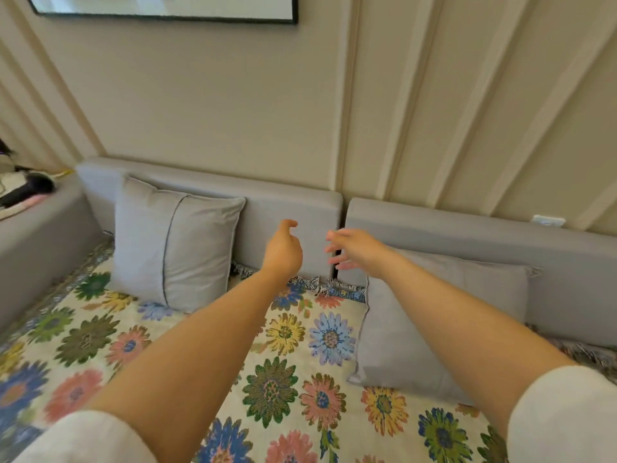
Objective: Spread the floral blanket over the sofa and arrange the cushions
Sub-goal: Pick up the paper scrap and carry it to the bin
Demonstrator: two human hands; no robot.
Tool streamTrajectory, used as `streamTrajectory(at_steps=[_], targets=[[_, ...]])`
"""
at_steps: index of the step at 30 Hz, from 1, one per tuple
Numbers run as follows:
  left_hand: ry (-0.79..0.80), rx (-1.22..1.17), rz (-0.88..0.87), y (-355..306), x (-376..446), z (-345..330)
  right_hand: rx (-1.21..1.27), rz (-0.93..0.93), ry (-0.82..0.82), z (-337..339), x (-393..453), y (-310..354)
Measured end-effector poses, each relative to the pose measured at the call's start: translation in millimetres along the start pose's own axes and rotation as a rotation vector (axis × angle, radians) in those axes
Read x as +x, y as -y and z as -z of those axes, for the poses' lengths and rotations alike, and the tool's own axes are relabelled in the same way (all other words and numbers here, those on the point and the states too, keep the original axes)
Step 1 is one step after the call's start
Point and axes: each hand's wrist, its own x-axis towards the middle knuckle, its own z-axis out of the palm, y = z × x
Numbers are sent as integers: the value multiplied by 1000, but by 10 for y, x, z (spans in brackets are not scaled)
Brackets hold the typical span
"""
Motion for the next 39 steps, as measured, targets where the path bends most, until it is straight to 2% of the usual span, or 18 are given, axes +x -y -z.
streamTrajectory(at_steps=[3,7,10,13,15,18,19,22,25,28,32,36,39], targets=[[-50,-100,-4,211,-218,424,289,13,119,-785,-278,221],[-137,-196,-24,777,-568,1107,650,-135,310,-1915,-531,314],[-230,-67,82,1398,-789,1683,873,-239,454,-2851,-798,481],[-176,92,215,1941,-1066,2212,938,-279,441,-3648,-1005,602],[-128,54,322,2252,-1216,2495,901,-322,412,-4160,-1009,590],[-177,-68,427,2735,-1440,2891,983,-436,391,-4909,-998,508],[-188,-62,426,2875,-1523,3001,937,-432,332,-5134,-888,434],[-242,-77,480,3473,-1737,3322,455,-374,233,-5717,-623,260],[-326,-126,657,4221,-1991,3649,193,-420,241,-6263,-548,131],[-424,-162,821,4771,-2284,4073,20,-423,358,-6870,-566,102],[-563,-217,930,5425,-2542,4502,-54,-378,476,-7716,-712,106],[-616,-287,985,6064,-2791,4687,-134,-374,595,-8458,-888,-88],[-672,-313,1017,6638,-2933,4911,-174,-388,618,-9062,-1004,-351]])
